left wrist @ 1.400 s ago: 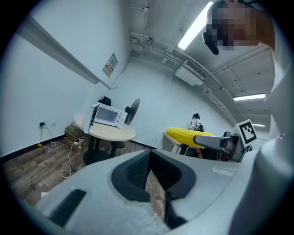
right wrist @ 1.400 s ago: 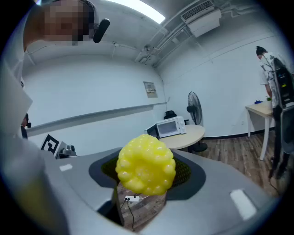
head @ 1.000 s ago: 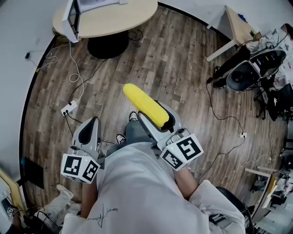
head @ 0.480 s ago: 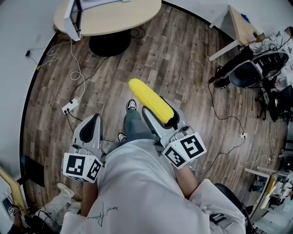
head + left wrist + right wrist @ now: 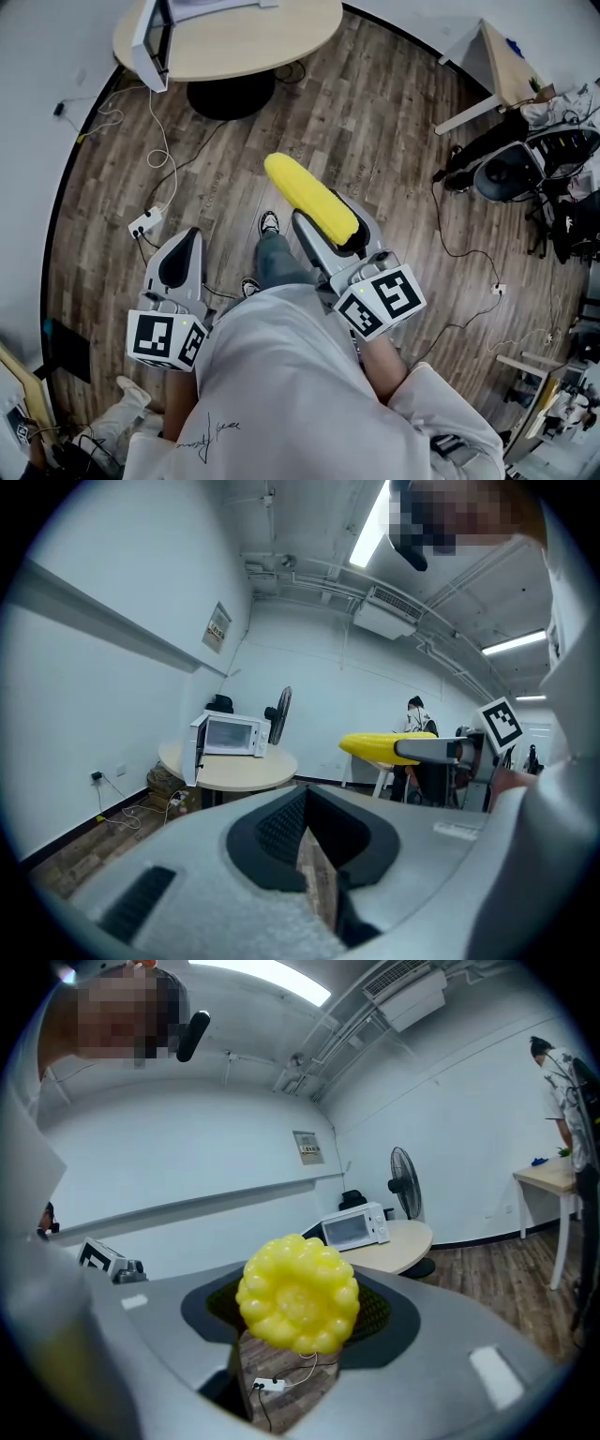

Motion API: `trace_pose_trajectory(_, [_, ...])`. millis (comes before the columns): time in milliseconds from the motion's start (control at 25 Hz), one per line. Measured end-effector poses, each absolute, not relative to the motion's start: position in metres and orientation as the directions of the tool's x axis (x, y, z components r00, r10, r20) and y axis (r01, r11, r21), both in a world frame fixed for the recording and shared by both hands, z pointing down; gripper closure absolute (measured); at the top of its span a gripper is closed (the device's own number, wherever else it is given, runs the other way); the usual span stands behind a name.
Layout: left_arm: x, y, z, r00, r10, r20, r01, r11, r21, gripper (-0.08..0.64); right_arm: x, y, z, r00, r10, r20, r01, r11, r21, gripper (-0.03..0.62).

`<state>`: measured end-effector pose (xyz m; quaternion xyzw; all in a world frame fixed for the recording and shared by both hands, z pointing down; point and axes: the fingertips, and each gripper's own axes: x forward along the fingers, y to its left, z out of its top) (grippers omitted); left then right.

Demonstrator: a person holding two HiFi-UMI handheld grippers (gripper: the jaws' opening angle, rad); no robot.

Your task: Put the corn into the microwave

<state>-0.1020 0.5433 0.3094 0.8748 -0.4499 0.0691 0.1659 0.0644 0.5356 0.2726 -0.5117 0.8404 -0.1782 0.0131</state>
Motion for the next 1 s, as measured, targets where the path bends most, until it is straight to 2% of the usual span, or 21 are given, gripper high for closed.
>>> trace_pose_trajectory(1000, [-0.041,0.349,0.301,0.54,-0.791,0.287,-0.841,-0.5,0.205,0.568,0.119,0.336,0.279,-0.541,-0.829,0.143,-0.808,0.464,-0.365,0.331])
